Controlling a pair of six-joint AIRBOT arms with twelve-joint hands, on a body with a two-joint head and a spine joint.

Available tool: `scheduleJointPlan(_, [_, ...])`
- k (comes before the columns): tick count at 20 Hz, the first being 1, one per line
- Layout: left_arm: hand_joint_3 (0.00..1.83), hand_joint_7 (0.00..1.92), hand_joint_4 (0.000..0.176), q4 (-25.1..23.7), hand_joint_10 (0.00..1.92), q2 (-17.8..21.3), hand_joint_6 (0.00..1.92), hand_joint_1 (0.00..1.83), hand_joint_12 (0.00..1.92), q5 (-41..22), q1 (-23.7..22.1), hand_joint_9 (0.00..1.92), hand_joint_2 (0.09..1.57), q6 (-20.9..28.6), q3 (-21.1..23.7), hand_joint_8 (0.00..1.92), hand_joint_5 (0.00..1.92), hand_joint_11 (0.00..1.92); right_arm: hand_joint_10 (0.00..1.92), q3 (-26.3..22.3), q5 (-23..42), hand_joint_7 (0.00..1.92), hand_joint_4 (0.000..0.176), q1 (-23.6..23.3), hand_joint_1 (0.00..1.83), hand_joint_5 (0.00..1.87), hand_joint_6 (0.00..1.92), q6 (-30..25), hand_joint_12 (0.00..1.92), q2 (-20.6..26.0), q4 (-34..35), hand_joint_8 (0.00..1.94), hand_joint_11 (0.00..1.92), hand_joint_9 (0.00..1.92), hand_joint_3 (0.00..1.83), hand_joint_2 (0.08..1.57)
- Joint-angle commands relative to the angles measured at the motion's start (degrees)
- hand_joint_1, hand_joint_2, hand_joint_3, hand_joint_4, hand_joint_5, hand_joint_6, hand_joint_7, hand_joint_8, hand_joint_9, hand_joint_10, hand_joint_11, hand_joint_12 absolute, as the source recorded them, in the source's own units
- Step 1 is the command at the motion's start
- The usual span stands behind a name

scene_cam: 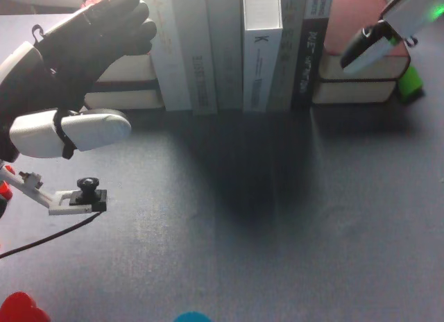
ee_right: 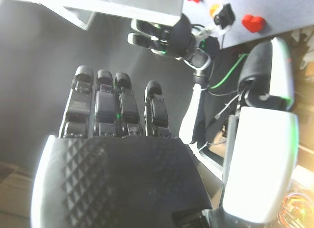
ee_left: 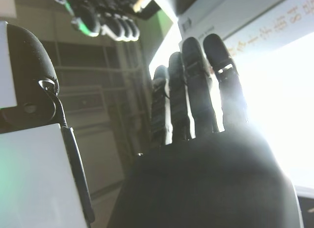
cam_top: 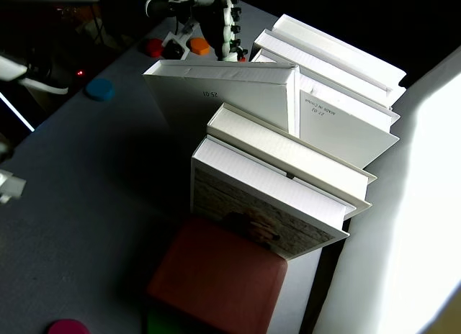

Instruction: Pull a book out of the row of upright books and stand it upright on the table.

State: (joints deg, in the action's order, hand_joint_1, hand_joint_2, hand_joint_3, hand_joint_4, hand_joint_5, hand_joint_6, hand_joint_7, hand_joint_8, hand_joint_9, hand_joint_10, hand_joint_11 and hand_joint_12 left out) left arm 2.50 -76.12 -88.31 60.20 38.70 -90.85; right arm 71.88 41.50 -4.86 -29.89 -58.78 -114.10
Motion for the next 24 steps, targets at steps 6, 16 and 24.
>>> scheduleJointPlan(6, [0.00,0.36,0.000,1.3,0.00,0.6,0.00,1.17,0.93,-6.2,-0.7,0.40,0.82,0.7,0.3,0.01,0.34,0.00,0.00,4.3,-5.4,0.00,0.176,1.6,1.05,0.00,0.00,-1.5,0.00,-3.8,-0.9,0.00,0.00,0.00,0.00,0.72])
scheduleJointPlan(16, [0.00,0.40,0.000,0.3,0.01,0.5,0.01,1.20,1.03,-5.8,-1.2,0.43,0.80,0.7,0.3,0.00,0.43,0.00,0.07,11.8,-5.2,0.22,0.089,7.2,1.21,0.40,0.06,-7.1,1.15,-13.6,-6.1,0.04,0.00,0.26,0.00,1.01])
scheduleJointPlan(24, [0.00,0.39,0.000,-0.1,0.01,0.3,0.00,1.20,1.09,-5.8,-1.4,0.45,0.80,0.7,0.5,0.01,0.42,0.00,1.28,12.7,-0.3,0.81,0.000,6.7,1.20,0.86,1.09,-7.0,1.74,-13.5,5.4,1.38,0.53,0.78,0.00,1.20])
